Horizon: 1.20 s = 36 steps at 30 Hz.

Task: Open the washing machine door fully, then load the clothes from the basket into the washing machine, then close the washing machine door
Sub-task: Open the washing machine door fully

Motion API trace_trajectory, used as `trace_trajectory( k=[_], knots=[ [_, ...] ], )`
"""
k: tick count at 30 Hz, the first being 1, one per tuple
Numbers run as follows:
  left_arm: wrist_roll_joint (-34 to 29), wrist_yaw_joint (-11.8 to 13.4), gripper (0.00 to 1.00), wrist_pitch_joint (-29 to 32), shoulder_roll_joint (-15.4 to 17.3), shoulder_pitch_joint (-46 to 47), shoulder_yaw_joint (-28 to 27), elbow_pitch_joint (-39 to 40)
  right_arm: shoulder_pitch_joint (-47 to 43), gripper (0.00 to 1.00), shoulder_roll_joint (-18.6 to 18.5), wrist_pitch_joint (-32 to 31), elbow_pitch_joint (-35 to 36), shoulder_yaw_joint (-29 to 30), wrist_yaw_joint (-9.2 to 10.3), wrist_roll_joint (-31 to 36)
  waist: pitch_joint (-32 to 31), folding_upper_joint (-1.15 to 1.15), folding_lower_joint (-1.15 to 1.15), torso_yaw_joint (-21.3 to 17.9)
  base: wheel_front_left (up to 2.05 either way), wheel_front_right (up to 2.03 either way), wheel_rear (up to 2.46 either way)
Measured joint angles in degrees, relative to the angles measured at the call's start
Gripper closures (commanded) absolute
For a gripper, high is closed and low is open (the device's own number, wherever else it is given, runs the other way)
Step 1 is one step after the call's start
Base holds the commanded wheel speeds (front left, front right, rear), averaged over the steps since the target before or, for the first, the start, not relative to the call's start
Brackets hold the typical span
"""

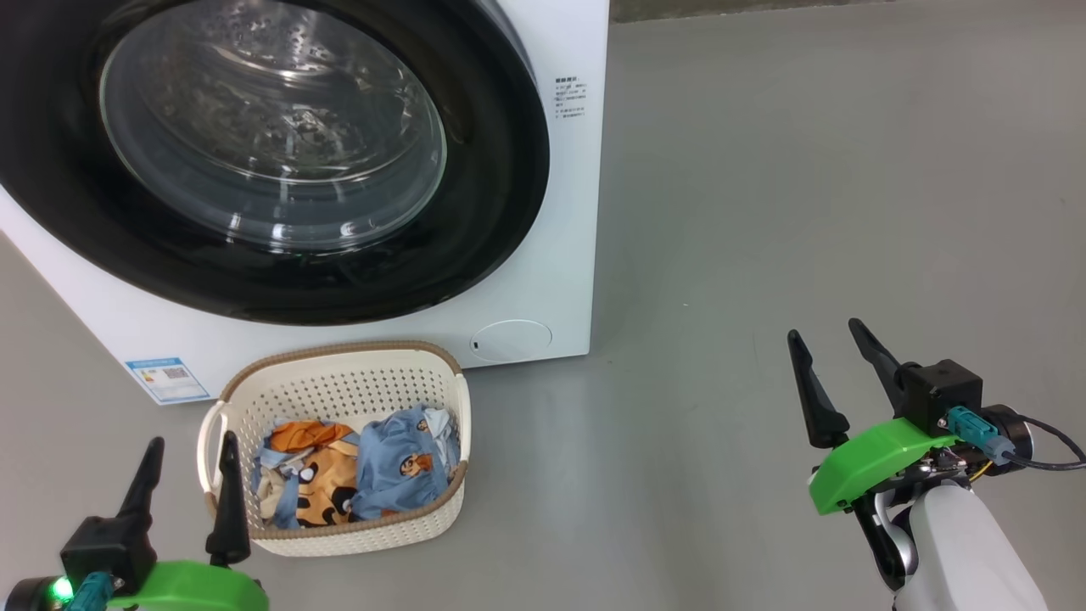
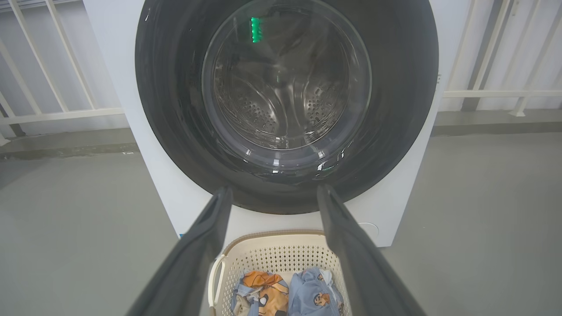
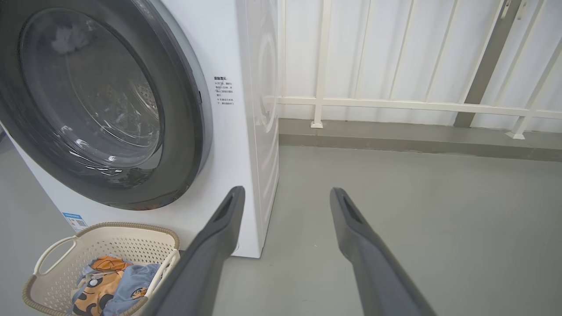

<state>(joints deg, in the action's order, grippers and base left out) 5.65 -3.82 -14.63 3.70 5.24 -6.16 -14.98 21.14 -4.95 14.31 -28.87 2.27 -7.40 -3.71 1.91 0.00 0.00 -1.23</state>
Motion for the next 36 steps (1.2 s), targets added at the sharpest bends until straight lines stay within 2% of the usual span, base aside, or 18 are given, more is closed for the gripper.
trace_trajectory(
  k=[22,36],
  knots=[
    [-0.40,-0.92,0.00,0.00,-0.60,-0.04,-0.68,1.68,0.00,0.00,0.03,0.00,0.74,0.15,0.00,-0.16,0.56,0.00,0.00,0.33,0.00,0.00,0.00],
    [-0.37,-0.92,0.00,0.00,-1.32,-0.35,0.86,3.63,1.86,0.00,0.00,0.00,1.13,0.76,0.00,-2.12,1.40,0.00,0.00,2.15,0.00,0.00,0.00]
  ],
)
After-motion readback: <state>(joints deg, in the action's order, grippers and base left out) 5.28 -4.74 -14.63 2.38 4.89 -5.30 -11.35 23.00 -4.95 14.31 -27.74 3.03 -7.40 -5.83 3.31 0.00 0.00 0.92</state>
